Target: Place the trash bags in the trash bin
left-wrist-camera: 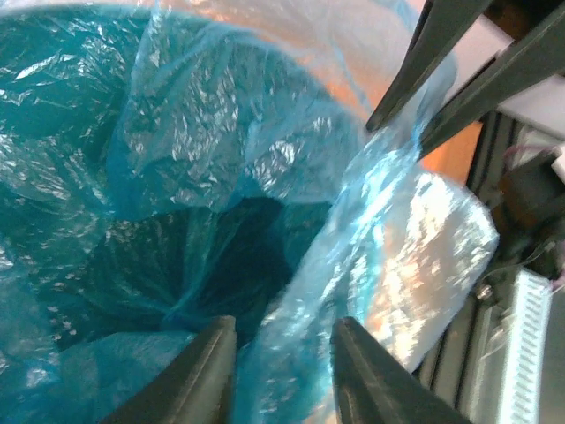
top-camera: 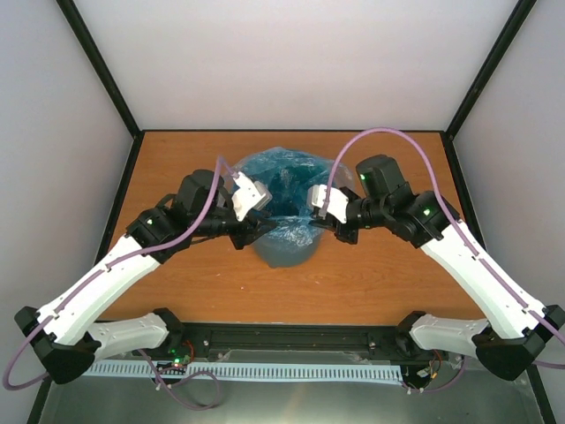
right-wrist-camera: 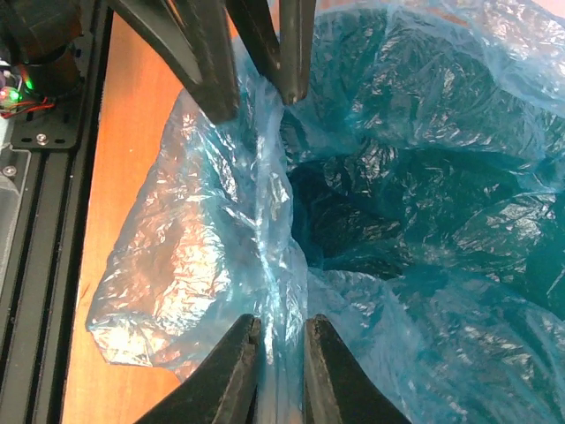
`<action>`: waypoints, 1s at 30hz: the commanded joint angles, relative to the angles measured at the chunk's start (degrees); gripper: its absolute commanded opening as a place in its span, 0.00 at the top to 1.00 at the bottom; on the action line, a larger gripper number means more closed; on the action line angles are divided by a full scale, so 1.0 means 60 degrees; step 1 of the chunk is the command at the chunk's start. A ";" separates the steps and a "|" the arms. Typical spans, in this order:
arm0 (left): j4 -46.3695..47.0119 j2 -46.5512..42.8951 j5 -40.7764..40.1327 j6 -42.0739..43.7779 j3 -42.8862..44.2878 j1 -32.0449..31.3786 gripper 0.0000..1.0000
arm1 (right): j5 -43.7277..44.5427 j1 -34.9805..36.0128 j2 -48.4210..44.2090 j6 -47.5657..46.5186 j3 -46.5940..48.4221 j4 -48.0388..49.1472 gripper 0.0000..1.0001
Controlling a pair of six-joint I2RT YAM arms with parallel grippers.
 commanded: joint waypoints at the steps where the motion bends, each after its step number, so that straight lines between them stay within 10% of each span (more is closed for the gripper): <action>1: 0.0247 -0.0100 -0.0521 0.0052 -0.0217 -0.0165 0.80 | 0.0052 0.0267 -0.0198 -0.0077 -0.0224 -0.0073 0.85; 7: 0.0635 -0.0591 -0.0296 -0.0125 -0.0616 -0.0208 0.99 | -0.0106 0.0434 -0.0503 -0.0420 -0.0835 -0.0118 0.92; 14: 0.0637 -0.0788 0.1384 -0.0332 -0.1590 -0.0338 0.99 | -0.0133 0.0611 -0.0583 -0.0597 -0.1506 -0.0104 0.92; 30: 0.3281 -0.1021 0.0161 -0.2354 -0.4425 -0.0526 0.99 | 0.0751 0.0706 -0.0681 -0.0544 -0.3576 0.1296 0.97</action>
